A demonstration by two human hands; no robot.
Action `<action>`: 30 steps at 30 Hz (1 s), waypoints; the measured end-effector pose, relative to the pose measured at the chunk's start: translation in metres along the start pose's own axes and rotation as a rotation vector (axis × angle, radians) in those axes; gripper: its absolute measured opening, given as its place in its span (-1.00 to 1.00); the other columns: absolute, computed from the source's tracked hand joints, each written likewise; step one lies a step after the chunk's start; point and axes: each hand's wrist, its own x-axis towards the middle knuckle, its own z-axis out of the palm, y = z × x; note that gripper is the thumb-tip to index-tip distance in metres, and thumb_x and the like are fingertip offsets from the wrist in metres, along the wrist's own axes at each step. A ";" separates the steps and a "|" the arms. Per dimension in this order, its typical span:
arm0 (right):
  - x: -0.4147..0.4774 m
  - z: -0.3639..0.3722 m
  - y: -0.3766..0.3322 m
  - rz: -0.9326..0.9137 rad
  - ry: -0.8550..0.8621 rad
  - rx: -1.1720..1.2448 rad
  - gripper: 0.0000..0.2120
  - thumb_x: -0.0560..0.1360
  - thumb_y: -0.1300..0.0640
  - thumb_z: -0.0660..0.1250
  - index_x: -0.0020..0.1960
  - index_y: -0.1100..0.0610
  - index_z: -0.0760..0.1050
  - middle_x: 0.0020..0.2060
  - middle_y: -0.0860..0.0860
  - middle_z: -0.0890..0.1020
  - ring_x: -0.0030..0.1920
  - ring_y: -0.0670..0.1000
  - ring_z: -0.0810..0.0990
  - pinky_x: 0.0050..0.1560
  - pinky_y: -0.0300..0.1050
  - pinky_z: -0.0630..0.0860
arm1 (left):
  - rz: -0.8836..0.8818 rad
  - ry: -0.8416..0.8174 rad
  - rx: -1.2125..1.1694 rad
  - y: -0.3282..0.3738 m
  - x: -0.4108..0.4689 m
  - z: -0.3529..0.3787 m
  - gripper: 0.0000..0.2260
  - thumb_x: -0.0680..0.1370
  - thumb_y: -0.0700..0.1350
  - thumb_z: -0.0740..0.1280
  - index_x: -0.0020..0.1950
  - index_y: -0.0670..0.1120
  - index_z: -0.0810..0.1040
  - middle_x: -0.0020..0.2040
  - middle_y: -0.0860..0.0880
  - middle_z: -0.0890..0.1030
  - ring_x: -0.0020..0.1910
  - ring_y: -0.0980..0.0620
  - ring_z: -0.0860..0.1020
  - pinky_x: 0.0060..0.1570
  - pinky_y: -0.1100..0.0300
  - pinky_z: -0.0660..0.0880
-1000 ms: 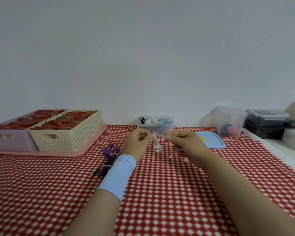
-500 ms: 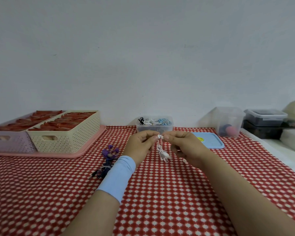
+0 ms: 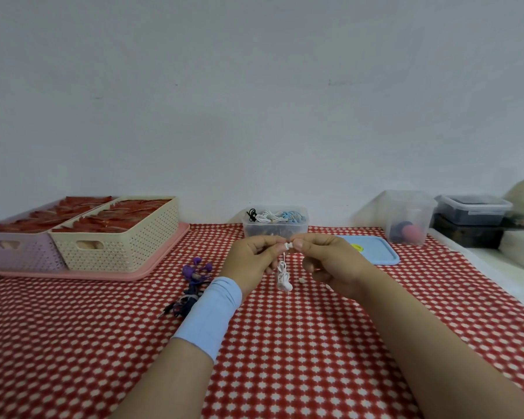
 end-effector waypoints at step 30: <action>-0.002 -0.005 -0.001 0.063 -0.037 -0.022 -0.79 0.57 0.18 0.35 0.16 0.18 0.67 -0.06 0.08 0.72 -0.40 -0.06 0.45 -0.51 -0.29 0.19 | -0.007 -0.086 -0.031 0.002 -0.001 -0.002 -0.90 0.59 -0.20 0.34 -0.01 -0.05 0.65 -0.33 -0.05 0.63 -0.34 0.08 0.57 -0.24 0.25 0.56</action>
